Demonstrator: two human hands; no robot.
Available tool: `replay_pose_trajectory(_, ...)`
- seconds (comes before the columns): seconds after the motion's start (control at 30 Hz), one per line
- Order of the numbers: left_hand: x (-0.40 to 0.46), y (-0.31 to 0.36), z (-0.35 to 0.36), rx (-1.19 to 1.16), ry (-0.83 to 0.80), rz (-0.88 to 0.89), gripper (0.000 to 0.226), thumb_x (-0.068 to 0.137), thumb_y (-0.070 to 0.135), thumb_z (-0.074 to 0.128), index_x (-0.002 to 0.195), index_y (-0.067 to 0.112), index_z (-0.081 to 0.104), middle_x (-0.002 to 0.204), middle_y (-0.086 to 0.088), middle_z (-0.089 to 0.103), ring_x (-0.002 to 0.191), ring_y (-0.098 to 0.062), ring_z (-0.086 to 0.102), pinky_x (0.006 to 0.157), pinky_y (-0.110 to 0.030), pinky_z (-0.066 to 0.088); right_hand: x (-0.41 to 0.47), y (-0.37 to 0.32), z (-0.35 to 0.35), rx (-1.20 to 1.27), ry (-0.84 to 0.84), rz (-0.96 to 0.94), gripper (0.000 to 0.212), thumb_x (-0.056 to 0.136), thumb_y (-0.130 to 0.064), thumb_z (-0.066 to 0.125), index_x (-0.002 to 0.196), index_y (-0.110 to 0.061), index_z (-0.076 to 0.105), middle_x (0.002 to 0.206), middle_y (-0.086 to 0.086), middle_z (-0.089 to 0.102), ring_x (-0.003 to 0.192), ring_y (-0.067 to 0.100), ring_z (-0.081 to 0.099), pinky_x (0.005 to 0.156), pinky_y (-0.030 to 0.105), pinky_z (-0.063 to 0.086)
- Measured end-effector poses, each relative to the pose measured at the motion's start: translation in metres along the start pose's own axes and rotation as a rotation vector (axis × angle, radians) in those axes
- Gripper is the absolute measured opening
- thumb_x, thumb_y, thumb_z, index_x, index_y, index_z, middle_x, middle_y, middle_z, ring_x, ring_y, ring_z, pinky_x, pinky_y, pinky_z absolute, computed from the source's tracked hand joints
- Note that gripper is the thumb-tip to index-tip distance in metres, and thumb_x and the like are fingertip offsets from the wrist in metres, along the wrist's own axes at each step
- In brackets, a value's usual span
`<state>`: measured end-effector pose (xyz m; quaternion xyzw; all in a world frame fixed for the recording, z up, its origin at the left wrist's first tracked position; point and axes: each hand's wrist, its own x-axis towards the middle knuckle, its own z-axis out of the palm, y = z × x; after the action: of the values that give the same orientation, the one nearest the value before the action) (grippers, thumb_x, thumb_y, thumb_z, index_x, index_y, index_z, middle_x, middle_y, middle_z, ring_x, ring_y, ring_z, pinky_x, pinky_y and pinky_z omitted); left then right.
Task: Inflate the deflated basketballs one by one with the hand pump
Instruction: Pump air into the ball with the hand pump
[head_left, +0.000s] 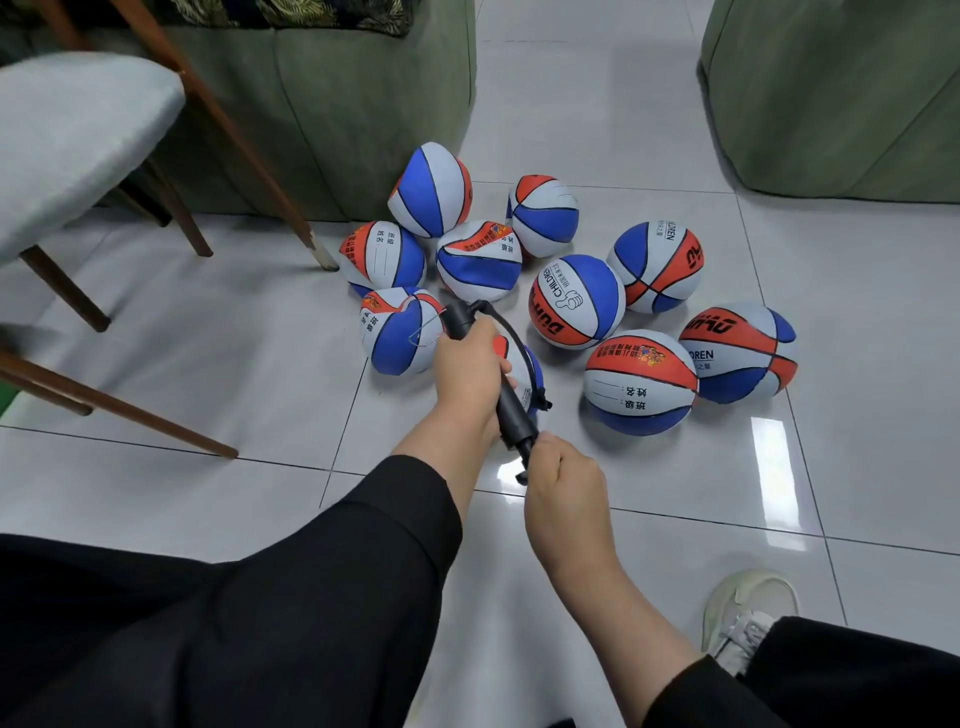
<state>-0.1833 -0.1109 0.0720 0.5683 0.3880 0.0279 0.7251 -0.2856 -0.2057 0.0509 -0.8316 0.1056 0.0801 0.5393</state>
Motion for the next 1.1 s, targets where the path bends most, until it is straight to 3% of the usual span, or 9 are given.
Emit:
replay_pose_trajectory(0.1,0.009,0.008,-0.007,0.037,0.01,0.005,0.019,0.094,0.022,0.06,0.108,0.01,0.057,0.056,-0.002,0.053,0.045,-0.016,0.049,0.048,-0.024,0.047,-0.009,0.006,0.002,0.008,-0.016,-0.009,0.032,0.086,-0.036,0.029,0.066,-0.017,0.045,0.062,-0.001,0.056,0.066,0.018,0.052,0.061,0.041,0.041)
replay_pose_trajectory(0.17,0.02,0.015,-0.016,0.042,0.042,0.014,0.022,0.093,0.023,0.061,0.11,0.01,0.058,0.055,-0.001,0.053,0.046,-0.016,0.049,0.049,-0.024,0.046,-0.021,0.015,0.003,-0.005,-0.055,-0.009,0.038,0.086,-0.036,0.028,0.077,-0.011,0.055,0.069,0.008,0.058,0.071,0.019,0.059,0.064,0.043,0.046)
replay_pose_trajectory(0.23,0.029,0.022,-0.024,0.044,0.068,0.041,0.021,0.091,0.024,0.062,0.108,0.013,0.059,0.055,-0.001,0.053,0.049,-0.017,0.049,0.051,-0.025,0.045,-0.031,0.023,0.004,0.002,-0.102,0.016,0.044,0.087,-0.037,0.027,0.088,-0.014,0.064,0.074,0.008,0.062,0.076,0.014,0.063,0.068,0.041,0.049)
replay_pose_trajectory(0.37,0.029,0.025,-0.024,0.019,0.093,0.058,0.013,0.092,0.026,0.061,0.102,0.019,0.056,0.06,-0.001,0.053,0.055,-0.016,0.05,0.056,-0.028,0.045,-0.027,0.019,0.0,0.031,-0.081,0.052,0.041,0.093,-0.031,0.03,0.09,-0.018,0.069,0.07,0.002,0.062,0.073,0.007,0.061,0.068,0.037,0.049)
replay_pose_trajectory(0.53,0.013,0.014,-0.011,0.004,0.048,0.014,0.014,0.097,0.024,0.058,0.104,0.012,0.056,0.058,-0.001,0.053,0.048,-0.014,0.049,0.045,-0.021,0.046,-0.01,0.005,0.002,-0.02,0.003,-0.014,0.031,0.083,-0.029,0.026,0.072,-0.008,0.045,0.059,0.002,0.04,0.072,0.036,0.049,0.064,0.051,0.043)
replay_pose_trajectory(0.63,0.0,0.004,0.002,0.011,0.013,0.034,0.007,0.097,0.021,0.056,0.099,0.014,0.054,0.067,-0.006,0.051,0.046,-0.014,0.046,0.043,-0.021,0.045,-0.004,-0.002,0.0,0.018,0.022,0.024,0.03,0.084,-0.033,0.026,0.068,-0.011,0.039,0.062,0.005,0.052,0.07,0.034,0.048,0.063,0.049,0.041)
replay_pose_trajectory(0.83,-0.002,0.002,0.002,-0.026,0.007,0.0,0.008,0.095,0.021,0.057,0.097,0.014,0.057,0.057,-0.002,0.05,0.041,-0.013,0.045,0.044,-0.022,0.047,0.001,-0.005,-0.003,0.035,0.012,0.034,0.042,0.085,-0.038,0.027,0.073,-0.005,0.049,0.07,0.011,0.061,0.075,0.034,0.053,0.067,0.048,0.045)
replay_pose_trajectory(0.97,0.005,0.008,-0.003,0.01,0.001,0.014,0.016,0.095,0.021,0.058,0.107,0.01,0.058,0.061,-0.004,0.051,0.046,-0.015,0.047,0.044,-0.022,0.046,-0.009,0.004,0.001,0.044,-0.032,0.027,0.032,0.087,-0.036,0.029,0.07,-0.014,0.045,0.064,0.004,0.05,0.062,0.023,0.042,0.057,0.043,0.036)
replay_pose_trajectory(1.1,0.021,0.022,-0.019,-0.001,0.071,0.039,0.023,0.094,0.024,0.059,0.114,0.012,0.059,0.059,-0.002,0.051,0.043,-0.012,0.047,0.043,-0.021,0.044,-0.026,0.023,-0.001,0.007,-0.124,0.059,0.038,0.102,-0.02,0.032,0.095,-0.018,0.069,0.073,0.0,0.062,0.075,0.007,0.063,0.069,0.039,0.049)
